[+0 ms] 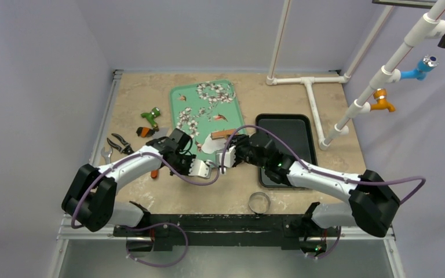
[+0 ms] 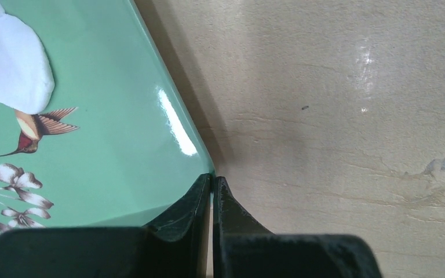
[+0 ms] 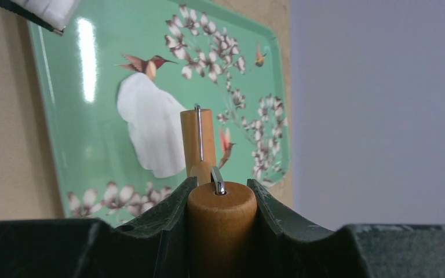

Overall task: Roll out the dumpling wrappers from the dough
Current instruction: Flatten out the dough on the work surface.

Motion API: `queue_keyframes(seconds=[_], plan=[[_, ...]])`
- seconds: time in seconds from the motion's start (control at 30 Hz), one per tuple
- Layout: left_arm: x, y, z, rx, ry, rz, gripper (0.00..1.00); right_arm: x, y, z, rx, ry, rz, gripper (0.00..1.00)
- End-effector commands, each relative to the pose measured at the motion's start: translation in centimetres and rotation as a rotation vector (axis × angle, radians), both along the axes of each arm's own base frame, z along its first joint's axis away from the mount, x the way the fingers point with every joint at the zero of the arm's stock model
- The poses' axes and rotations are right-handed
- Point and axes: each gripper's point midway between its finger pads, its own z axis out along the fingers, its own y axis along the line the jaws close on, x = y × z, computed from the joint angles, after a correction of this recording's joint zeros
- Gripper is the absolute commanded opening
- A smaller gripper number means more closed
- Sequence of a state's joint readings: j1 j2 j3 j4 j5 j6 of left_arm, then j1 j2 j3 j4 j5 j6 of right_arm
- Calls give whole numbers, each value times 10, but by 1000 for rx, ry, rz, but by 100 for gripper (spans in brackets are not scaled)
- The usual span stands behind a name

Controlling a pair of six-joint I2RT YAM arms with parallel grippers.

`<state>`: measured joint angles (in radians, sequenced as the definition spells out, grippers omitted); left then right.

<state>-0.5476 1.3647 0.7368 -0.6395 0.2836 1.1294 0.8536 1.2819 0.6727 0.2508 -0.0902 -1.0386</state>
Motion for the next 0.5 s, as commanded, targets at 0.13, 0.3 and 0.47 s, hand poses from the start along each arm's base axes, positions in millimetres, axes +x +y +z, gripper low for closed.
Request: queue_keyframes(seconds=[0.13,0.3,0.47], plan=[[-35,15,-9,43,90,-128,0,-27,31,46,-20,-252,226,0],[-40,19,-11,65,108,-154,0,-30,52,-2,-92,-184,294,0],[-41,21,-12,66,102,-161,0,-51,43,-51,-220,-86,322,0]])
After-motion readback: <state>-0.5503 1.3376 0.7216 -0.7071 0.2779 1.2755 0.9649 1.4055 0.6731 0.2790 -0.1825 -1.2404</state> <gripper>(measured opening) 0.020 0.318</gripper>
